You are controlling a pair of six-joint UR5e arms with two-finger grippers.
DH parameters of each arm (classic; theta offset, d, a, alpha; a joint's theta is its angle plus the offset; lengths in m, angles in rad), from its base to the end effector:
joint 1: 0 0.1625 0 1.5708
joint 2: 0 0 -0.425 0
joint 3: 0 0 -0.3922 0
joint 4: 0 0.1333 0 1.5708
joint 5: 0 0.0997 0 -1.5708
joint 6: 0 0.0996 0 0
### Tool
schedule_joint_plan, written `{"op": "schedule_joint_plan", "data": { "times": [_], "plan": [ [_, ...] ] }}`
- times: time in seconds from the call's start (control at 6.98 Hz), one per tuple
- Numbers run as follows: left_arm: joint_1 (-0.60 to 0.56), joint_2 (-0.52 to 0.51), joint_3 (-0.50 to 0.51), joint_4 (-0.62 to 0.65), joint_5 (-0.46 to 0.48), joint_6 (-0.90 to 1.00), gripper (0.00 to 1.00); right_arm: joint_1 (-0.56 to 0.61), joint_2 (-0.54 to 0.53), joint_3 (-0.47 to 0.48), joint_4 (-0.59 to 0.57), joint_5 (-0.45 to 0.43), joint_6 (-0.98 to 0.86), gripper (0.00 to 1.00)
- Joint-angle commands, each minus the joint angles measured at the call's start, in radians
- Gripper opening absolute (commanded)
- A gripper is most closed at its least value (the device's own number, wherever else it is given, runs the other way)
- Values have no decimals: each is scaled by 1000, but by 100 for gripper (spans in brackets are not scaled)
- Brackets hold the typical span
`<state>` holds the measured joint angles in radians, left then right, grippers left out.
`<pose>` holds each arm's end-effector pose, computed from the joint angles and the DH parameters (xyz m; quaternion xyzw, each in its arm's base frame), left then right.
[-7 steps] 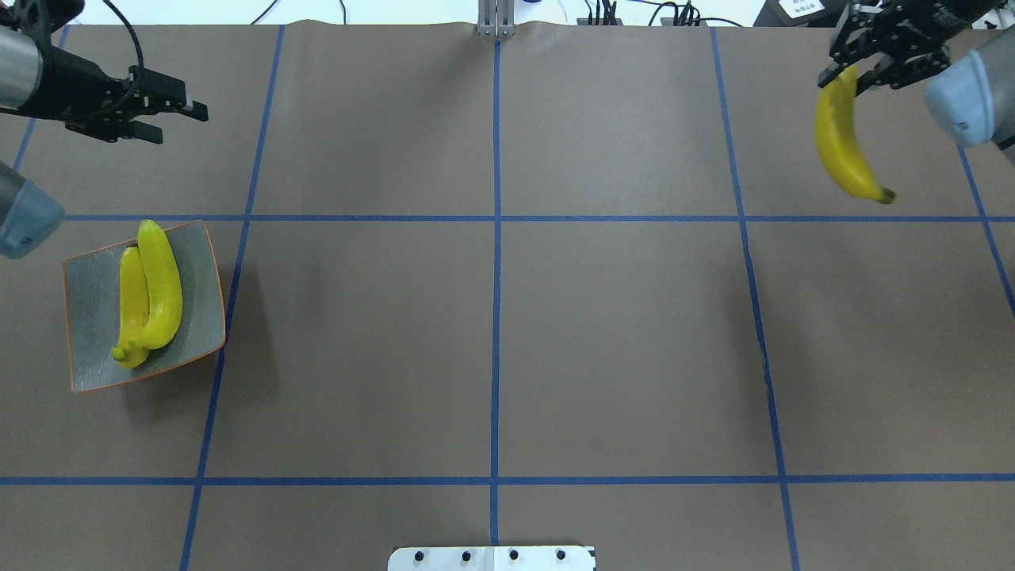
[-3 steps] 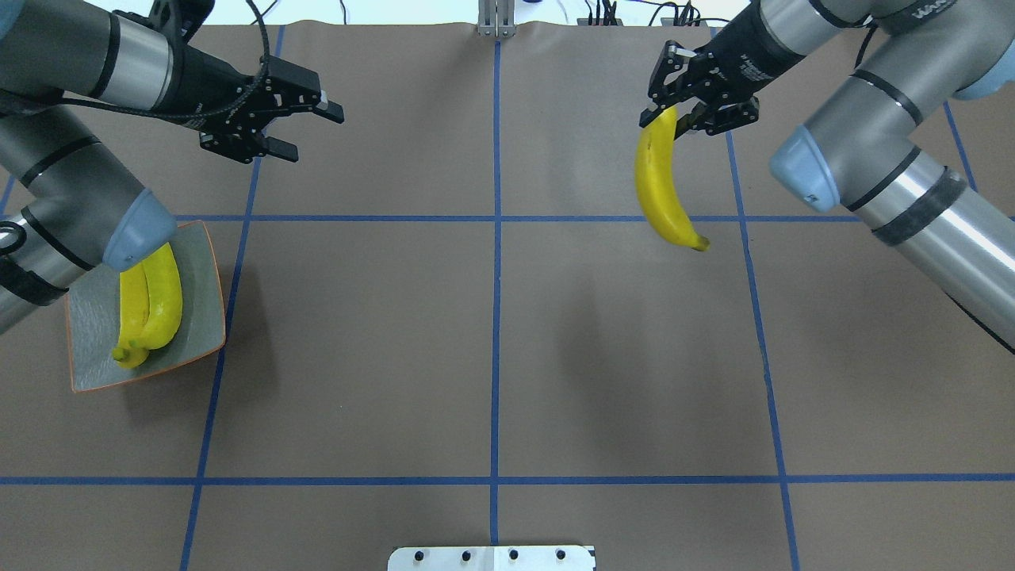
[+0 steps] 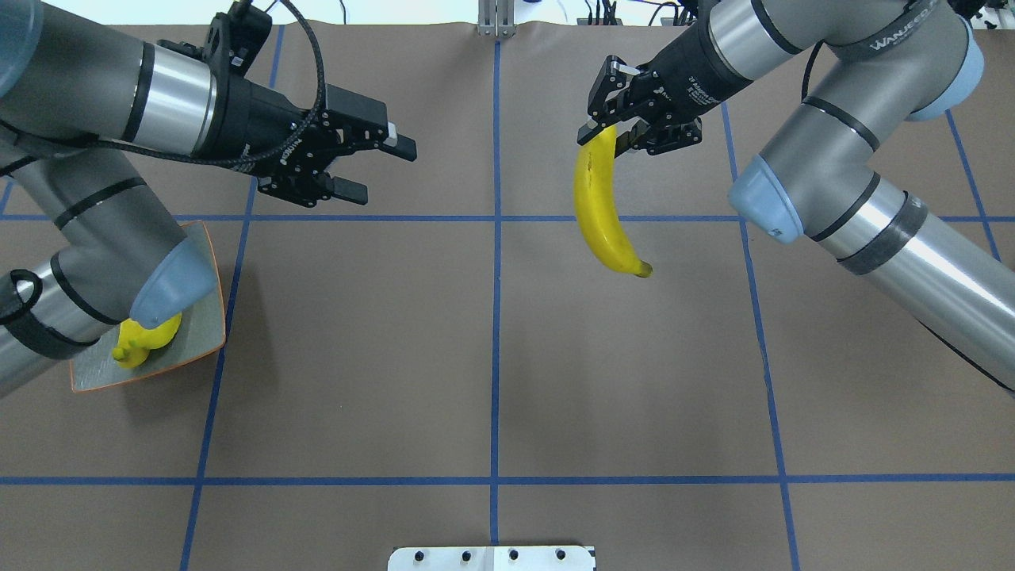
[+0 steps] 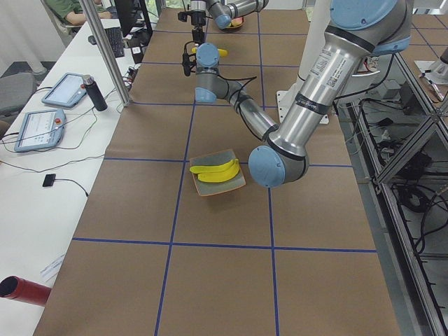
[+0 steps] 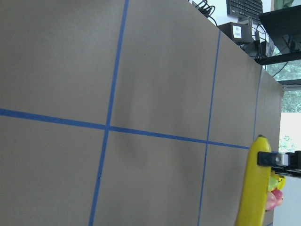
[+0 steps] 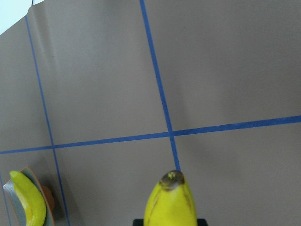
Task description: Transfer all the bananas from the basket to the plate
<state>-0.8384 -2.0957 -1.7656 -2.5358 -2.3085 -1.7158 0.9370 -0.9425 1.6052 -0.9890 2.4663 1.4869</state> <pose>0.3317 -0.4680 0.1643 0.0108 0.7362 -0.0560 0.6744 -0.3401 -0.5566 0.1906 -0.0503 -0.6303 0.0733 0.7712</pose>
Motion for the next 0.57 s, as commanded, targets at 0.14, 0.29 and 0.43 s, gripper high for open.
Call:
{"op": "schedule_joint_plan", "data": {
  "times": [0.14, 0.29, 0.43],
  "plan": [
    [128, -49, -46, -64, 90, -7, 100, -38, 2, 80, 15, -4, 75, 0],
    [197, -73, -40, -60, 189, -2, 100, -52, 2, 88, 16, -7, 90, 0],
    [240, -82, -28, -57, 248, 2, 100, -55, 2, 88, 15, -10, 90, 0]
  ]
}}
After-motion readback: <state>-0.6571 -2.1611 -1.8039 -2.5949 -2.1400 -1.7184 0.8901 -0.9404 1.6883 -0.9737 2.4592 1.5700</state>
